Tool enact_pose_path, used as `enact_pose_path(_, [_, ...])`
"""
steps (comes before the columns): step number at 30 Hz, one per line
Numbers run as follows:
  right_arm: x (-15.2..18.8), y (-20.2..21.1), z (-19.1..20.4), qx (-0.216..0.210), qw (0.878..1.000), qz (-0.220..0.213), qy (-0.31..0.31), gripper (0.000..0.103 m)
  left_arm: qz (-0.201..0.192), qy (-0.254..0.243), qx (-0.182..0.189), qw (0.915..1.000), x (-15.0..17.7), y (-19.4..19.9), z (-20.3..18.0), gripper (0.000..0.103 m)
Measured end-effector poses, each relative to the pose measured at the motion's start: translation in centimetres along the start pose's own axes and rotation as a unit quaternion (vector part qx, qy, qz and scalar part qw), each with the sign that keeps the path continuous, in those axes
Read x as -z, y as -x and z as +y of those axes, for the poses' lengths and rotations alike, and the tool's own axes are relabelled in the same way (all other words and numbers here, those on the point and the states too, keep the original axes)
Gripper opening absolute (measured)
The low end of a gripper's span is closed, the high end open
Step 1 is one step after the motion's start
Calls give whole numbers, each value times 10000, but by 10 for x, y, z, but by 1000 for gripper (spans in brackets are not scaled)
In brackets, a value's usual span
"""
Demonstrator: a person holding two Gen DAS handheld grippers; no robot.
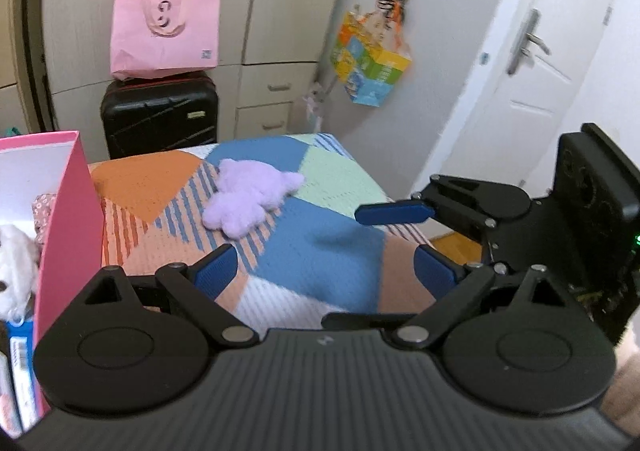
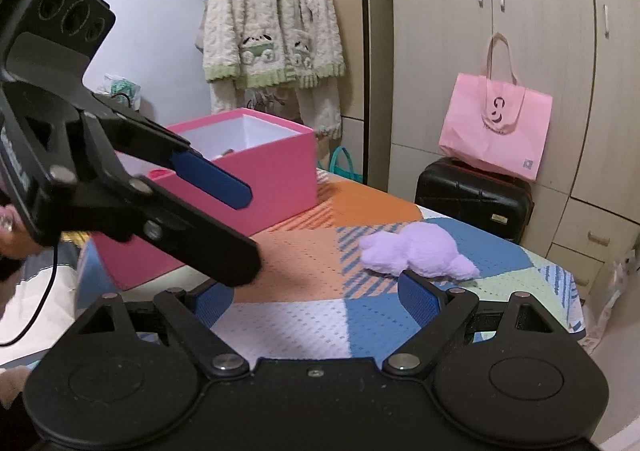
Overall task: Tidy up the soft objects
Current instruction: 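Move the left tool to the lavender plush bear on the quilt, then close the left tool on the lavender plush bear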
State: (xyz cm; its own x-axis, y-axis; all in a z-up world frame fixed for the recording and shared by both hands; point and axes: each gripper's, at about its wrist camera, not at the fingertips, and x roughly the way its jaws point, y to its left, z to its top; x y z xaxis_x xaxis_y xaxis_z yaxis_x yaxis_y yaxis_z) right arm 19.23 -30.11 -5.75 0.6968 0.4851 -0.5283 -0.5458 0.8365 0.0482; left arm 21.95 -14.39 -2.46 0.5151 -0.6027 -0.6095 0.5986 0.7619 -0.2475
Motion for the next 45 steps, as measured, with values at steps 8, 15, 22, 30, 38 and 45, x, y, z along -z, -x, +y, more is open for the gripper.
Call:
enact_pose_path(8, [-1, -55, -44, 67, 9981, 534, -286, 92, -135, 710, -155, 9973, -13, -62, 38, 92])
enact_pose_path(15, [0, -89, -68, -64, 9961, 764, -429, 92, -311, 1056, -527, 9925, -19, -97, 59, 88])
enact_pose_path(22, [0, -102, -79, -111, 9960, 827, -307, 92, -198, 1362, -531, 9891, -17, -121, 69, 73])
enact_pose_path(30, [0, -109, -88, 264, 9961, 830, -121, 92, -92, 1311, -616, 9894, -14, -132, 68, 61])
enact_pose_path(38, [-3, -125, -82, 230, 9963, 830, -5, 93, 1, 1417, -594, 9881, -11, -138, 72, 47])
enact_pose_path(45, [-4, -132, -78, 356, 9964, 772, -79, 95, -18, 1219, -689, 9901, -9, -139, 66, 47])
